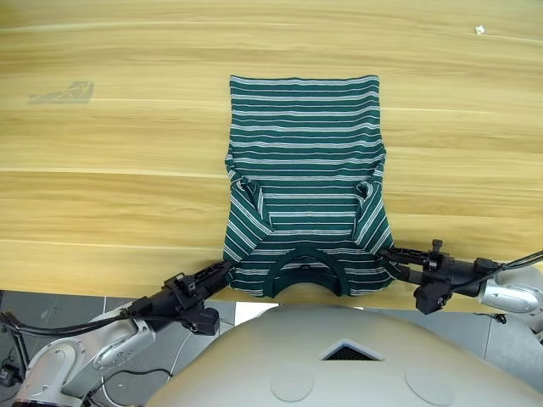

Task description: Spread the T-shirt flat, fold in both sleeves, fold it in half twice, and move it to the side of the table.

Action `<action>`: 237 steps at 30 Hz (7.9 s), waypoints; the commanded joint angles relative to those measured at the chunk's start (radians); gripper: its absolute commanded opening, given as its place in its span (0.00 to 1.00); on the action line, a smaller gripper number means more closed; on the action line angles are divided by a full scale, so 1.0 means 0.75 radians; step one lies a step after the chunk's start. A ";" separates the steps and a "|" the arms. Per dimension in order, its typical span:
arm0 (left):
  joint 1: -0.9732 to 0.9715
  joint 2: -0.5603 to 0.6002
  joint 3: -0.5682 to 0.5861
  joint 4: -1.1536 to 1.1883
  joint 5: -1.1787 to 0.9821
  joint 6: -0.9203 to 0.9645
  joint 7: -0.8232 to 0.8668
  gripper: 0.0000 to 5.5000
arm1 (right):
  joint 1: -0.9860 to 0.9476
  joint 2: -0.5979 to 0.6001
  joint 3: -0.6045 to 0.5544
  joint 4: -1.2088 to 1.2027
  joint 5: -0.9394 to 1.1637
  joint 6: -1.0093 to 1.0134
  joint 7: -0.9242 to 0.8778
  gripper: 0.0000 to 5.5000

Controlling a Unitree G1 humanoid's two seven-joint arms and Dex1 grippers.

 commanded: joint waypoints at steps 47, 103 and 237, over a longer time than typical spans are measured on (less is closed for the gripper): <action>-0.658 0.123 0.162 -0.206 -1.010 0.768 -1.160 0.00 | -0.641 0.086 -0.013 -0.272 1.162 1.488 0.935 0.00; -1.752 -0.542 -0.128 1.370 -0.848 0.660 -0.306 0.76 | -1.667 0.836 -0.023 1.599 0.356 0.974 -0.034 0.15; -0.310 0.050 -0.179 0.080 -0.108 -0.121 -0.292 0.44 | -0.499 0.151 0.372 0.057 -0.141 -0.098 0.040 0.26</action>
